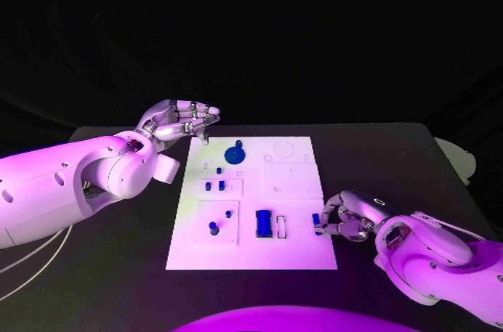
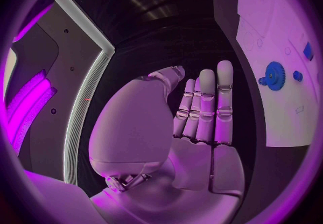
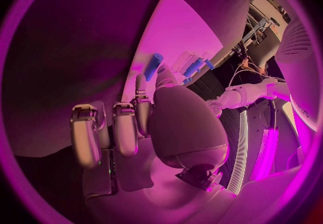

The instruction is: Assemble the parts on the task board

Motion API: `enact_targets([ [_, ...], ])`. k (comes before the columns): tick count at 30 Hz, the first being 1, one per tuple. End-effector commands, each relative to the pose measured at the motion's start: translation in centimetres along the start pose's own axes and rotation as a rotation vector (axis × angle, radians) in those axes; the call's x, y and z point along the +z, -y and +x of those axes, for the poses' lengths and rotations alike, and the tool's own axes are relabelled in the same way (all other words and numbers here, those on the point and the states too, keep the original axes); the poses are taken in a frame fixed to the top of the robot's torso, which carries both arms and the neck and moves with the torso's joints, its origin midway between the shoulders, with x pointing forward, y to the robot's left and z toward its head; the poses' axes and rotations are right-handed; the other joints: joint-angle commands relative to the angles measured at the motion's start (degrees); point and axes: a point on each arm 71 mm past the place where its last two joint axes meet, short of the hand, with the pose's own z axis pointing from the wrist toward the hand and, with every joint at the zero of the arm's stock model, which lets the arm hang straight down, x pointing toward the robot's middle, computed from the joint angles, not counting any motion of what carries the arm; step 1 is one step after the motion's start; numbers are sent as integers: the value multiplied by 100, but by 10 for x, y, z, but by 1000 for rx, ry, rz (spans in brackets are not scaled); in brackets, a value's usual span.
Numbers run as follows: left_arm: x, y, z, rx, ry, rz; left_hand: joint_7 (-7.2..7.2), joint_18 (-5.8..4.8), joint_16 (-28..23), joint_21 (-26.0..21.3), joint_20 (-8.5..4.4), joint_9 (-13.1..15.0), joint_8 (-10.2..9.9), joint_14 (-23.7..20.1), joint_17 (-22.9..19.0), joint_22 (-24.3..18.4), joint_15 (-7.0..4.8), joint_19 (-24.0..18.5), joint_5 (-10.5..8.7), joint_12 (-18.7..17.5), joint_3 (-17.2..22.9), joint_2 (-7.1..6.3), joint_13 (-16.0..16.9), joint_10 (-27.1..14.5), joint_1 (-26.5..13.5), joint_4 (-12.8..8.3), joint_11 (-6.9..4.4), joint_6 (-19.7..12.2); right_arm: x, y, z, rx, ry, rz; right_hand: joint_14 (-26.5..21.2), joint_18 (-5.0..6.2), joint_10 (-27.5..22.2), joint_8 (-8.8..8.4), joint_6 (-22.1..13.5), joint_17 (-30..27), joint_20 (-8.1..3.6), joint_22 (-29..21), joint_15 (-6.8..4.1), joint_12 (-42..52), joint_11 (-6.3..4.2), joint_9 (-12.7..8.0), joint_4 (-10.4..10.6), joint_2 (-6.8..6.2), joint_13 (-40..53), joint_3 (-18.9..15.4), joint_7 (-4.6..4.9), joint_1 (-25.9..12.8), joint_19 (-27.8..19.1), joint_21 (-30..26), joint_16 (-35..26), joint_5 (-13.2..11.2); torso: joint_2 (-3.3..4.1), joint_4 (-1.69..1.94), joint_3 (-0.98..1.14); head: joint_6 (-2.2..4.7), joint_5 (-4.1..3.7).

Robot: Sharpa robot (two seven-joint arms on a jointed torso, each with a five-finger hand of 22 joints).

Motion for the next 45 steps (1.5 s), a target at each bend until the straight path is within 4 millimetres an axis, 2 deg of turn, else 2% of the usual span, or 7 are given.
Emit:
enact_targets([
  [1,0,1,2,-10,-16,9,-8,84,30,-22,12,-10,19,-40,-7,-2,-7,-36,37,11,21,18,-8,-29,-18,19,-1,-34,1,0,4,-41,-20,7,414,-38,8,-29,40,626,31,1509,31,-19,8,-4,-2,44,-233,-39,-9,23,610,25,1,25,5,-1,0,-10,7],
  [8,0,1,2,-10,-17,9,-8,84,30,-22,12,-10,19,-40,-7,-2,-7,-36,37,11,21,18,-8,-29,-18,19,-1,-34,4,-5,9,-53,-32,-4,415,-38,14,-38,108,633,28,1509,14,-14,-16,-24,-23,80,-228,-32,-39,131,610,25,3,41,3,-7,2,-24,20],
  [11,0,1,2,-11,-17,9,-8,84,30,-22,12,-10,19,-40,-7,-2,-7,-36,37,11,21,18,-8,-29,-18,19,-1,-34,5,-7,11,-61,-36,-10,414,-38,20,-73,153,633,5,1509,-21,-13,-50,-59,-62,185,-225,95,-72,427,610,25,1,-242,5,-6,2,-26,21],
  [17,0,1,2,-11,-17,8,-8,84,30,-22,12,-10,19,-40,-7,-2,-7,-36,37,11,21,18,-8,-29,-18,19,-1,-34,8,-10,14,-90,-42,-16,416,-38,17,-152,228,646,-54,1509,-73,-24,-109,-134,-242,300,-221,589,-134,1165,610,25,2,-302,1,0,0,-34,19],
  [28,0,1,2,-11,-17,7,-10,85,43,-26,14,-12,37,-48,-17,-3,-7,-38,37,42,26,20,-11,-44,-22,20,-2,-39,11,-17,18,-164,-52,-37,417,-38,18,-200,273,654,-56,1509,-69,-45,-106,-161,-167,-4,-224,1138,-128,1332,610,25,-1,-37,-3,-1,-3,-47,28],
  [33,0,1,2,-11,-17,6,-10,85,43,-26,14,-12,37,-48,-17,-3,-7,-38,37,42,26,20,-11,-44,-22,20,-2,-39,12,-21,20,-191,-55,-44,413,-38,-13,-235,277,639,-39,1509,-47,-92,-78,-172,-33,-275,-246,1511,-95,1210,610,25,-11,-74,-6,-2,-1,-39,37],
  [45,0,1,3,-10,-16,6,-10,85,43,-26,14,-12,37,-48,-17,-3,-7,-38,37,42,26,20,-11,-44,-22,20,-2,-39,6,-35,10,-86,0,-73,427,-38,75,-160,275,694,-45,1509,-54,-9,-94,-57,-36,-525,-185,2515,-100,825,610,25,6,601,-8,-5,-2,-39,49],
])
